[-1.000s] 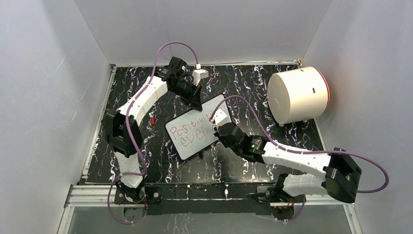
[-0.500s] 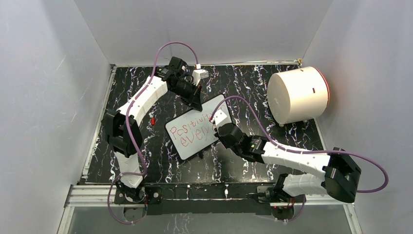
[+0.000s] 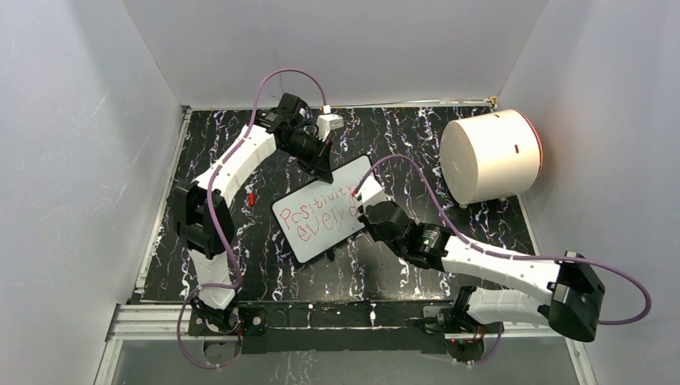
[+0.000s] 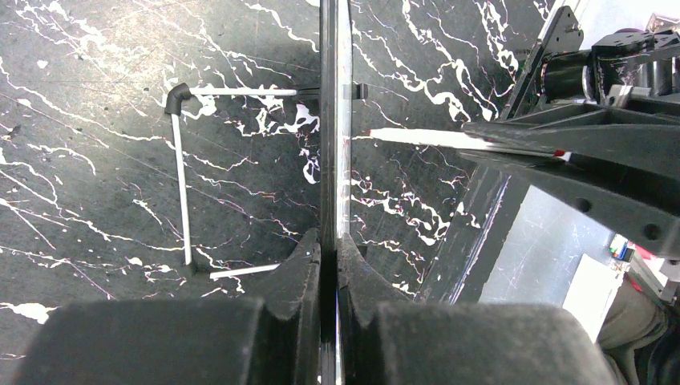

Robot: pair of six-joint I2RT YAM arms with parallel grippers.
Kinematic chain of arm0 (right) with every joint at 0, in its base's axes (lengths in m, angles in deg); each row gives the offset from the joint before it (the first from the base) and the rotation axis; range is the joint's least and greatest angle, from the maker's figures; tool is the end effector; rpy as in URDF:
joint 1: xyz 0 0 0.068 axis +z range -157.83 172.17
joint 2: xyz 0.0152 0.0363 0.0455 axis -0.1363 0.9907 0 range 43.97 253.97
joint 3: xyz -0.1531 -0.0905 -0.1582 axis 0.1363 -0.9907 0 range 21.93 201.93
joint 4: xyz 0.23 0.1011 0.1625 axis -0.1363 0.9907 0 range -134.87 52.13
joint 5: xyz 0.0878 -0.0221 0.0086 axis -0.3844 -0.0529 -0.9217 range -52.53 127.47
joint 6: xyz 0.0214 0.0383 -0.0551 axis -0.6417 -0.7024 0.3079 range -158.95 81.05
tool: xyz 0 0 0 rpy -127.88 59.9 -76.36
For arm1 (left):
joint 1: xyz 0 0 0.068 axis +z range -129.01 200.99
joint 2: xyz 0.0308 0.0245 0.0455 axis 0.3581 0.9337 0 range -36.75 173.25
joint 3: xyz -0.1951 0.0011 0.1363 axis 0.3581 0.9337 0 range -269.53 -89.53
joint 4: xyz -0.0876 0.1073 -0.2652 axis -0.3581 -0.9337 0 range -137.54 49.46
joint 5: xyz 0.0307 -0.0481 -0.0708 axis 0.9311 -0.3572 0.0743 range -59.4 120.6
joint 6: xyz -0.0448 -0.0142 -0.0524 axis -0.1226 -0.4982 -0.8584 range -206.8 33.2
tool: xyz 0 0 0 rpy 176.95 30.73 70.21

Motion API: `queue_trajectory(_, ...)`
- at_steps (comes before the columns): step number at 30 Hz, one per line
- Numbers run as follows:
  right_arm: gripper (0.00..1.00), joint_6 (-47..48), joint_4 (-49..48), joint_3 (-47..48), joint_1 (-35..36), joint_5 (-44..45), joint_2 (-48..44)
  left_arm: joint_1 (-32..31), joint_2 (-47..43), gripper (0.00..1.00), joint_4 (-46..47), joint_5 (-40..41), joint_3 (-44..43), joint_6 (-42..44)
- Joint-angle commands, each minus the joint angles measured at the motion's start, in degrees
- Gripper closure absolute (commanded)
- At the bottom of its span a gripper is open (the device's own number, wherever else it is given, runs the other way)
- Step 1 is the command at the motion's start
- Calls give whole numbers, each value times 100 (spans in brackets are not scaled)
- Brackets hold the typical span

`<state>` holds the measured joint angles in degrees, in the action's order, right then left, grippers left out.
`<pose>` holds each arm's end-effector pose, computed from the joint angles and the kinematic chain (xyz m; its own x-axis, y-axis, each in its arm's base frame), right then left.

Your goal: Write a sentence on the whiteboard

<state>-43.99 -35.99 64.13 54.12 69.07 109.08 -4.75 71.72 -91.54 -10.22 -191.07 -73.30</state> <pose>0.1745 0.2634 0.1996 -0.2944 -0.3935 -0.8709 -0.5185 0.8313 -0.2003 0.3842 -0.2270 0.2552 -0.5926 0.4817 -0.6456 0.8017 0.4304 -0.4147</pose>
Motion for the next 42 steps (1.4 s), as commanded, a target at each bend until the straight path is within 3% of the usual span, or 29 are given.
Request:
queue_trajectory(1,100,-95,-424,-77,1,378,-297,-169,283,100,-406,460,72,250)
queue_trajectory(42,100,-116,-1237,-202,-35,750,241,-169,255,100,-428,372,72,266)
